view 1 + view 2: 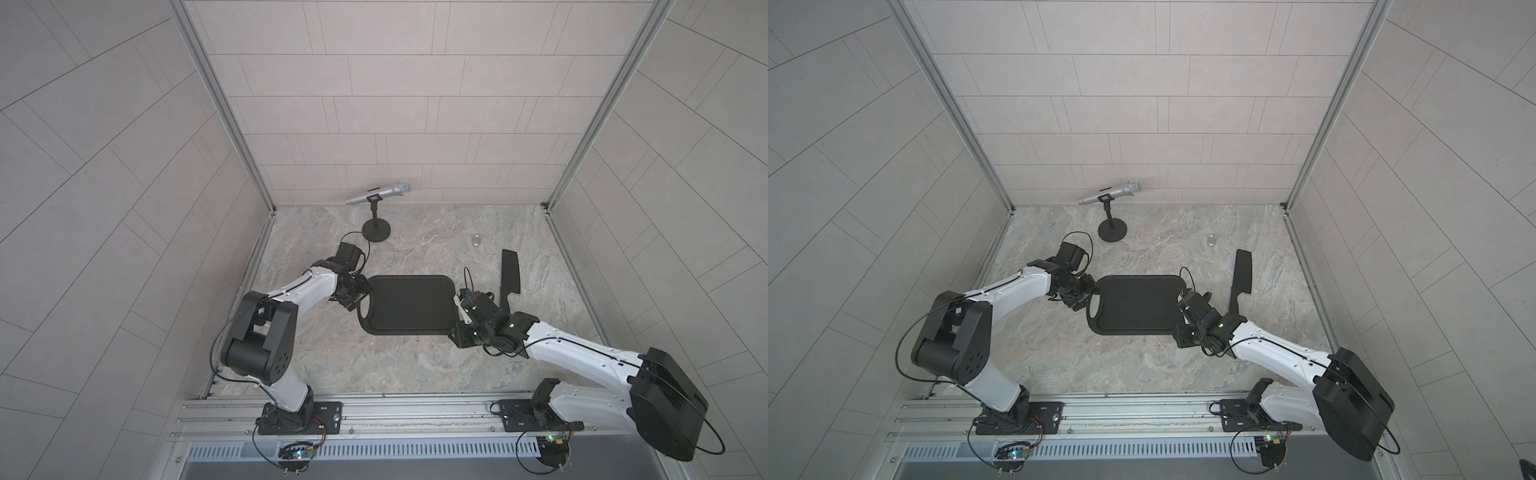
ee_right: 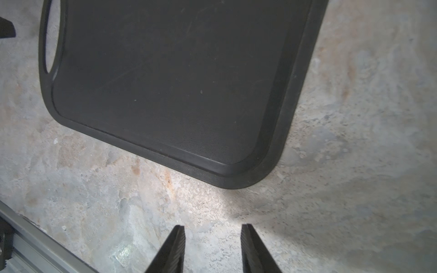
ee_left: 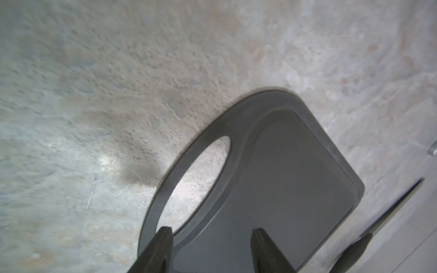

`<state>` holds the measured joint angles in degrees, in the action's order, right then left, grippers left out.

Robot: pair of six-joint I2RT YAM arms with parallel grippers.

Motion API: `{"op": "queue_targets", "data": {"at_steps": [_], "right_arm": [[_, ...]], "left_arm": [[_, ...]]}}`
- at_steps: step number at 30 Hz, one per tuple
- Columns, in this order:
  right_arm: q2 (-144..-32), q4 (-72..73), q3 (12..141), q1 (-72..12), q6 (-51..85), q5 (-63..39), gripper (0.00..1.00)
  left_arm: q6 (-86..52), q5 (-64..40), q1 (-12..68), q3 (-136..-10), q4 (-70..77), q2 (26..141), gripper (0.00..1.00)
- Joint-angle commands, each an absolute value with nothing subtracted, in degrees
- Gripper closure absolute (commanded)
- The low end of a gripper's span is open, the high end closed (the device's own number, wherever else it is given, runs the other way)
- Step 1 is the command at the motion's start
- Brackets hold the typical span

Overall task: Align the knife with the edge of the cutting board
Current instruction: Adjust the work surface at the center of the board, then adjust the knife at the center of the board.

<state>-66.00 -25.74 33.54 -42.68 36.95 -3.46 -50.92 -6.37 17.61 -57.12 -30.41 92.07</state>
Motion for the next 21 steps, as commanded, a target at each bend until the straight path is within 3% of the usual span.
{"op": "queue_targets", "data": {"at_steps": [1,7,21], "right_arm": [[-62.80,-27.32,33.13,-41.82,35.82,-2.74,0.37],[-57.55,-30.27,33.90,-37.05,34.49,-4.35,0.01],[-56.48,-38.31,41.07,-23.39,31.97,-7.43,0.00]], "left_arm": [[-49.98,-7.19,17.22,-59.28,-34.06,88.43,0.24],[-45.12,-7.83,17.24,-62.72,-36.50,83.43,0.00],[-30.39,1.74,18.62,-75.58,-44.69,79.17,0.00]]}}
